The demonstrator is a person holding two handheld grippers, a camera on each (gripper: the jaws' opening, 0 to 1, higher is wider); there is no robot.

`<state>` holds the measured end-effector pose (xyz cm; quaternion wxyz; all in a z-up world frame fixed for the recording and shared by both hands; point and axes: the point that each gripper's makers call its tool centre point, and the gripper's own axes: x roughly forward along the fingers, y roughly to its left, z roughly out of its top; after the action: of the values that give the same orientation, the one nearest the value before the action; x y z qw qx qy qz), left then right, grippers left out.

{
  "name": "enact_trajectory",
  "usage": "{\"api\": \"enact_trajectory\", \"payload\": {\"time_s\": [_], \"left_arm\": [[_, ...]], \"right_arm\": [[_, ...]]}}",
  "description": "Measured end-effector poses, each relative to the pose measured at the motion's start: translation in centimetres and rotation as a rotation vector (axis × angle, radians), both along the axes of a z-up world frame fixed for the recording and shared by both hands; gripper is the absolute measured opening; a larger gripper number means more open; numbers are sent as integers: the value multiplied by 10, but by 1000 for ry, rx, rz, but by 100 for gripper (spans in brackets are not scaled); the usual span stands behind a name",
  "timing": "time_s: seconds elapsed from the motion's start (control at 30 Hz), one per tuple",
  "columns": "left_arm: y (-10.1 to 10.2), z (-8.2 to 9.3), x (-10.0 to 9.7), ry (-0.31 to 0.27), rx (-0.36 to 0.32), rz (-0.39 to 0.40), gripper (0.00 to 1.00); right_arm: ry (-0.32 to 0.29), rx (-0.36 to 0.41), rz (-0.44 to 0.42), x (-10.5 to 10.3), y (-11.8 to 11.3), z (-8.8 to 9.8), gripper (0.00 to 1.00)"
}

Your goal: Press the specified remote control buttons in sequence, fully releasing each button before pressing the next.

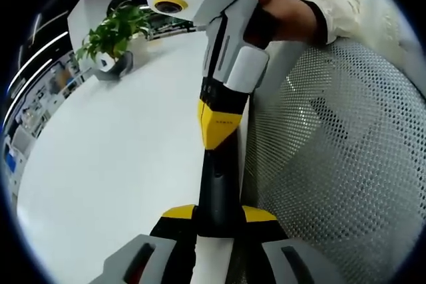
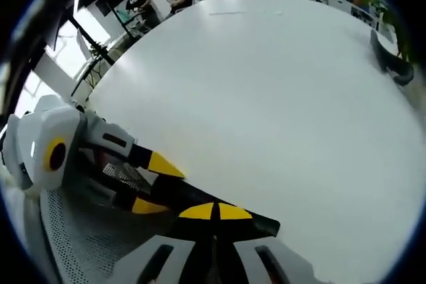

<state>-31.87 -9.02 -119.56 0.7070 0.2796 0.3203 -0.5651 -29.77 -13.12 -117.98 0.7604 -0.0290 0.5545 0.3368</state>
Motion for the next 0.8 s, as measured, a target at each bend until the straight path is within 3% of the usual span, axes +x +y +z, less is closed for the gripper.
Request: {"api": "enact_trajectory", "payload": {"time_s": [0.33,0.8], "left_arm": [[1,1,0,17,14,7,24],[1,0,0,-5,-1,0,24]], "right_arm": [[22,-18,44,-7,4,-4,0],[-44,-75,127,-10,5,-4,0]]}}
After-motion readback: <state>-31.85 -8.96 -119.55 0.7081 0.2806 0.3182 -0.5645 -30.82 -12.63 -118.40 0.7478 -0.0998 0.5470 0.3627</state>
